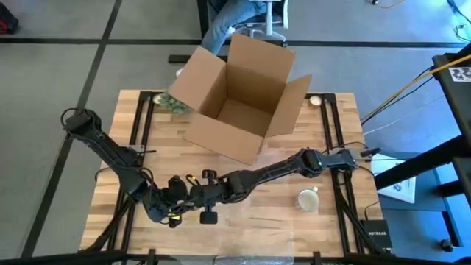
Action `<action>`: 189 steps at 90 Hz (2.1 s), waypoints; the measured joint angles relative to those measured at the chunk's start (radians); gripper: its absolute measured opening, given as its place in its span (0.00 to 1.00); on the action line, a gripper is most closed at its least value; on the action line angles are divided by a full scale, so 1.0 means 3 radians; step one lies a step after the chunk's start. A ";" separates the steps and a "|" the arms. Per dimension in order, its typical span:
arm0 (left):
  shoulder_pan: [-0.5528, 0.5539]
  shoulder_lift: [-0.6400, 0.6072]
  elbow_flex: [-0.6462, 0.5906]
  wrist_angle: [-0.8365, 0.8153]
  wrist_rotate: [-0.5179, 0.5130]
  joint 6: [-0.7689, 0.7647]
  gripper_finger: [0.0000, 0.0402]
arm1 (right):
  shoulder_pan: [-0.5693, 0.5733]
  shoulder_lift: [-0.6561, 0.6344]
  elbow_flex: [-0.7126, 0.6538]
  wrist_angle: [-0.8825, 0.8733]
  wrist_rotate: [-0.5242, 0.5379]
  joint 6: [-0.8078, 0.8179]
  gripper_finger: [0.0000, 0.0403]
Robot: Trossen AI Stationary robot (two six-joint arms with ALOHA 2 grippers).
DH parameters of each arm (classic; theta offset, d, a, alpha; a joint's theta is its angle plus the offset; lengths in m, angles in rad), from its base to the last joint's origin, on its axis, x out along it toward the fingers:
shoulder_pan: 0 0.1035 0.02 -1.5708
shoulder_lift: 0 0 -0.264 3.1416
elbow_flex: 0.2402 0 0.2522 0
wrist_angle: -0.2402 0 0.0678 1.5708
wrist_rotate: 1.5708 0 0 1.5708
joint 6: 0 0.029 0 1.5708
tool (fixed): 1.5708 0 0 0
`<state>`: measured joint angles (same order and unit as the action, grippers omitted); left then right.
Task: Wrap mug
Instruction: Wrap the orange mug with the left bubble wrap
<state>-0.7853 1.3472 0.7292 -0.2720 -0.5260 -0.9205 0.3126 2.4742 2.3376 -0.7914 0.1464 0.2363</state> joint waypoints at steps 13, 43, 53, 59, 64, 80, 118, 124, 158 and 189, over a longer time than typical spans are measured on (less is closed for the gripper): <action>0.0005 -0.0001 0.0001 0.0013 -0.0003 0.0001 0.33 | 0.0000 0.0087 -0.0088 0.0177 0.0002 0.0004 0.00; 0.0032 -0.0003 0.0001 0.0030 0.0007 0.0012 0.33 | 0.0037 0.0069 0.0006 0.0029 -0.0021 -0.0030 0.00; 0.0031 -0.0017 -0.0001 -0.0005 0.0075 0.0012 0.33 | 0.0069 -0.0072 0.0024 0.0002 -0.0027 -0.0085 0.00; 0.0014 -0.0029 0.0028 -0.0055 0.0091 0.0013 0.33 | 0.0074 -0.0167 0.0032 -0.0041 -0.0016 -0.0090 0.00; -0.0008 -0.0045 0.0073 -0.0093 0.0119 0.0041 0.33 | 0.0080 -0.0213 0.0039 -0.0089 -0.0013 -0.0079 0.00; -0.0054 -0.0125 0.0293 -0.0358 0.0155 0.0128 0.33 | 0.0072 -0.0190 0.0025 -0.0225 0.0003 -0.0024 0.00; -0.0403 -0.0370 0.0574 -0.1068 0.0674 0.0020 0.33 | 0.0289 -0.0204 0.0036 -0.0972 0.0007 0.0172 0.00; -0.0525 -0.0345 0.0518 -0.1025 0.0709 -0.0249 0.33 | 0.0390 -0.0204 0.0036 -0.1169 0.0015 0.0269 0.00; -0.0940 0.0344 0.0478 -0.0207 0.1196 -0.0390 0.33 | 0.0811 -0.0205 -0.0257 -0.1190 0.0763 0.1186 0.00; -0.0994 0.1104 0.0664 -0.0099 0.1662 0.0172 0.33 | 0.0980 -0.0205 -0.0368 -0.0848 0.1126 0.1621 0.00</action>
<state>-1.0835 1.6785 0.9285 -0.3017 -0.0275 -0.8688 0.6067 2.4126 2.2272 -1.0458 0.4843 0.7227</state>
